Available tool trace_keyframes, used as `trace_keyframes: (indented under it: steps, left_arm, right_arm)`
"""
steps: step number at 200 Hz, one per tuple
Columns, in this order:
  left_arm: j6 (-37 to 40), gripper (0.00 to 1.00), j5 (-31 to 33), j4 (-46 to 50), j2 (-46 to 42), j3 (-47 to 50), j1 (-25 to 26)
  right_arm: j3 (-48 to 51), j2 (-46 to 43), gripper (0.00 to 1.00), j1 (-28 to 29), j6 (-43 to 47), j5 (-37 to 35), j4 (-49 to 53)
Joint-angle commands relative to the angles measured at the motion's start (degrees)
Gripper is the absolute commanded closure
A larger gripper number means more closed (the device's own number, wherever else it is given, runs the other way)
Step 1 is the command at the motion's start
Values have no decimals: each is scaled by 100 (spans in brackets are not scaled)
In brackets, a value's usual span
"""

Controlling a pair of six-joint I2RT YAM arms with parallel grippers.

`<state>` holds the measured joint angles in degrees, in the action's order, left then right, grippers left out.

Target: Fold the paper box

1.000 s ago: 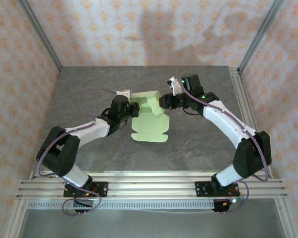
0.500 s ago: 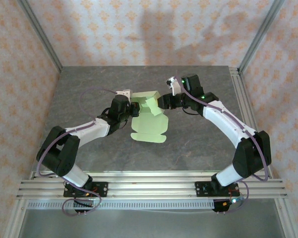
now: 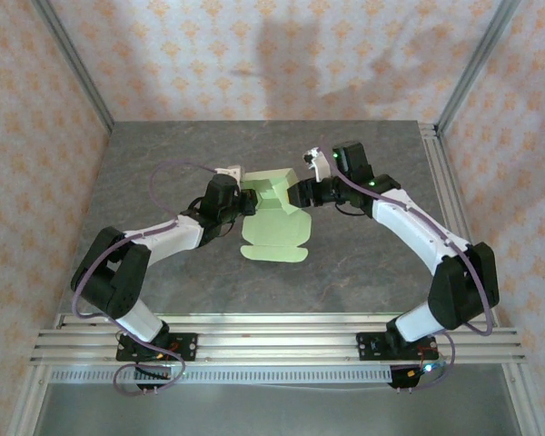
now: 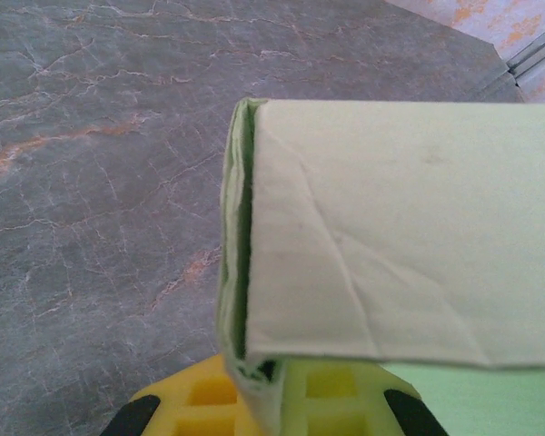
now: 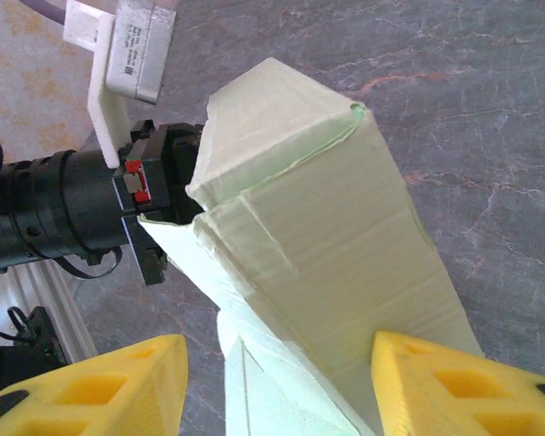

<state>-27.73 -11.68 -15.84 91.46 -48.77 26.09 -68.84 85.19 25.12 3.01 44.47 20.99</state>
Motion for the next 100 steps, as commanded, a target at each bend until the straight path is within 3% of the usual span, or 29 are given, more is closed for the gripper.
trace_keyframes:
  steps: [1,55,100]
  left_arm:
    - [-69,100,-113,-133,21,-203,-42]
    - [-62,100,-91,-102,-7,-187,-43]
    - [-27,100,-92,-57,-40,-221,-43]
  right_arm:
    - [-113,-17,45,68,181,-308,16]
    - [-430,260,51,331,394,-1365,274]
    - [-496,399,66,738,234,-2770,127]
